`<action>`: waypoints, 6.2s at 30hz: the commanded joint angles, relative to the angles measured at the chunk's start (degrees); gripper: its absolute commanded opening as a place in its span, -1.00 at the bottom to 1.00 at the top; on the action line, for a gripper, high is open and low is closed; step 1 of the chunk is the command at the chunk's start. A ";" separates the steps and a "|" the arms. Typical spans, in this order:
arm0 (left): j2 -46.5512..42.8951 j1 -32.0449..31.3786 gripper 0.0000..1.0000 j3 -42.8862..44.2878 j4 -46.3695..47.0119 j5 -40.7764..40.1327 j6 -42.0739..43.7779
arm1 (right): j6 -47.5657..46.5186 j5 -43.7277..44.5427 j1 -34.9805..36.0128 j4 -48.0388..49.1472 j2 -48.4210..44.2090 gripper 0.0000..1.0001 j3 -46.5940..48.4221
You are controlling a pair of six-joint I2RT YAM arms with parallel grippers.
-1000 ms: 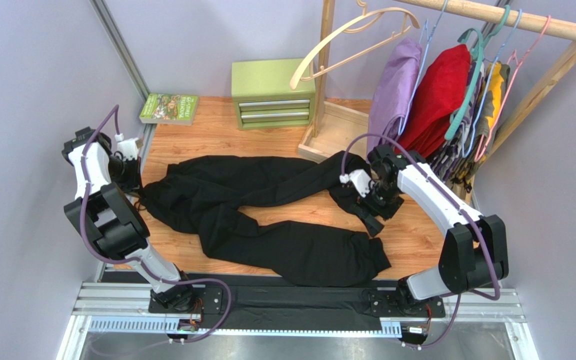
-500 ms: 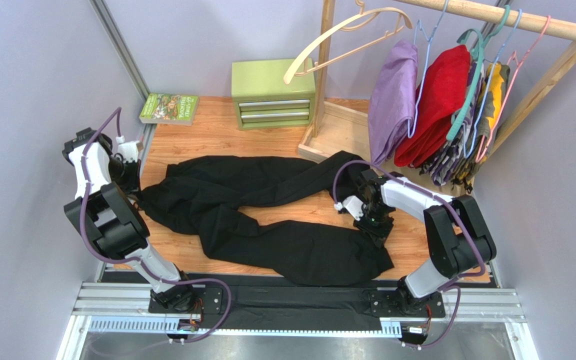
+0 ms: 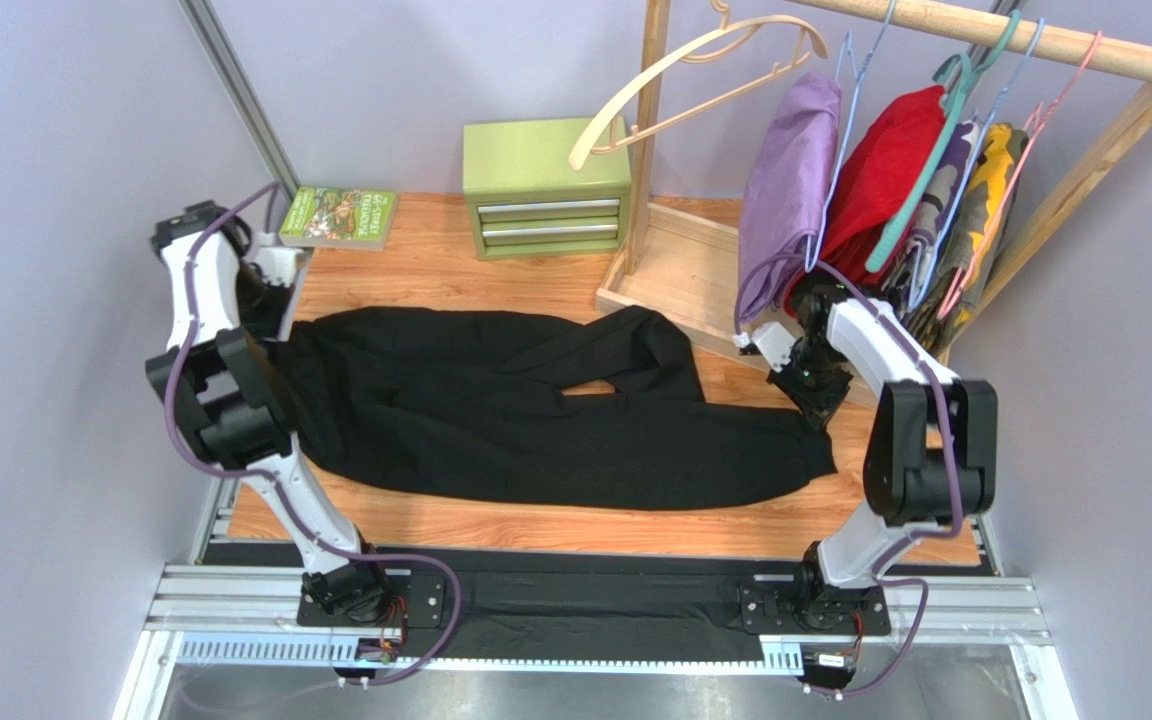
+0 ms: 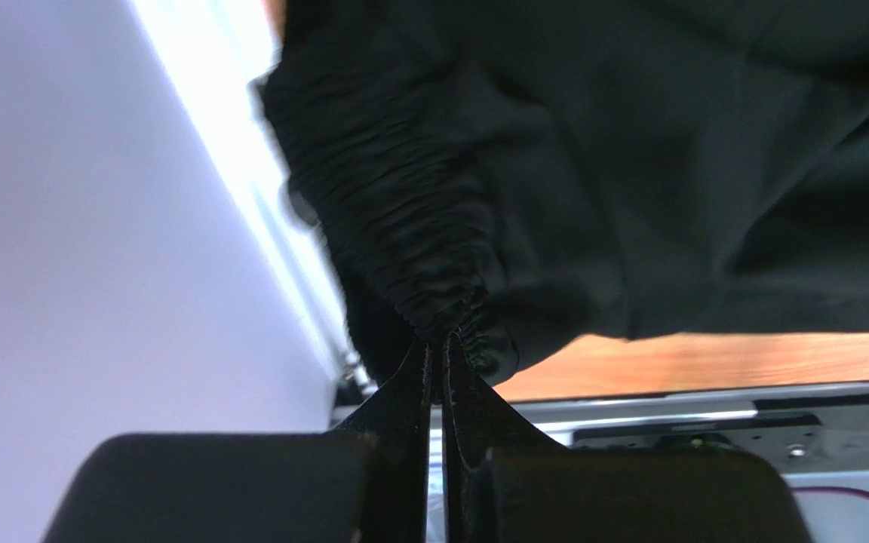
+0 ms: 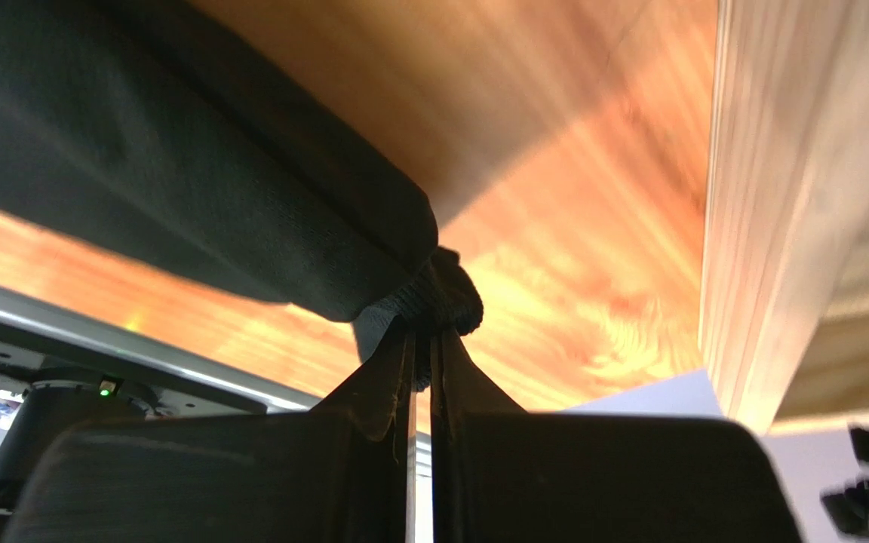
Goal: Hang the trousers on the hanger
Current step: Fold the trousers
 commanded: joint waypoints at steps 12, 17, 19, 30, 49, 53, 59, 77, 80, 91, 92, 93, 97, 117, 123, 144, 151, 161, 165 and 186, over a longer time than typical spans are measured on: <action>-6.71 2.14 -1.00 -8.54 -3.44 -6.59 4.32 | -4.60 5.83 -6.64 -4.91 -3.19 -1.00 -0.95; -9.97 4.70 -1.00 -11.59 -4.85 -10.01 8.72 | -6.36 4.25 -6.56 -9.76 -8.83 -1.00 -7.53; -10.42 4.78 -1.00 -13.71 -4.15 -10.72 9.77 | -6.28 3.81 -6.47 -9.42 -9.36 -1.00 -9.73; -11.38 6.81 -0.81 -20.66 1.74 -17.14 12.85 | -4.87 1.18 -5.59 -6.42 -6.99 -0.20 -10.55; -11.31 -1.19 0.18 -16.19 4.46 16.96 0.21 | 22.44 -14.75 17.96 22.20 4.77 0.72 1.24; -8.40 -1.98 0.18 -15.92 8.85 17.76 -4.72 | 25.88 -15.00 18.49 25.65 8.30 0.69 4.13; -2.60 -2.07 0.08 -16.97 15.53 13.63 -9.12 | 24.50 -11.85 18.58 23.38 9.81 -0.68 5.55; 3.38 -1.28 -1.00 -19.26 19.49 1.41 -8.24 | -11.37 23.85 19.28 24.08 -22.81 -0.61 -17.09; 2.59 -0.93 -1.00 -19.26 18.97 0.36 -7.10 | -8.84 18.94 20.16 15.75 -22.46 0.42 -18.36; 2.24 1.09 -1.00 -16.01 18.44 -6.59 -2.44 | -6.11 -1.20 14.89 1.74 -16.40 0.56 -3.42; 2.41 1.09 -1.00 -15.22 18.09 -6.50 -2.35 | -5.93 -0.51 14.89 2.27 -15.52 0.56 -3.07; 2.50 1.01 -1.00 -15.04 17.83 -6.41 -2.18 | -5.84 0.20 14.80 3.93 -13.43 0.56 -2.98; 2.50 1.01 -1.00 -14.43 17.30 -5.01 -2.53 | -6.54 3.18 14.45 10.09 -9.55 0.57 -4.38; 1.63 1.01 -1.00 -16.18 17.56 -3.34 -2.00 | -5.75 -1.99 24.13 -0.89 -28.44 -1.00 -21.27; 2.06 1.09 -1.00 -15.39 16.60 -2.90 -2.35 | -2.94 -5.42 15.27 1.92 -18.34 0.36 -5.72; 2.42 1.01 -1.00 -14.69 15.80 -0.52 -3.32 | -7.15 1.35 6.28 9.75 -3.44 -1.00 8.09; 1.71 1.01 -1.00 -16.09 17.11 -0.96 -2.79 | -15.48 3.44 10.21 8.95 -24.52 -1.00 -10.93; 2.94 1.01 -1.00 -14.16 16.33 -2.02 -3.06 | -15.44 -2.07 10.85 0.70 -27.15 0.97 -16.54; 3.38 1.01 -1.00 -11.80 15.36 -2.11 -2.97 | -12.70 -8.66 8.74 -0.36 -16.61 0.67 -5.63; 3.29 1.01 -1.00 -14.07 15.63 -2.90 -2.79 | -4.43 -13.42 5.92 12.56 9.45 0.38 3.19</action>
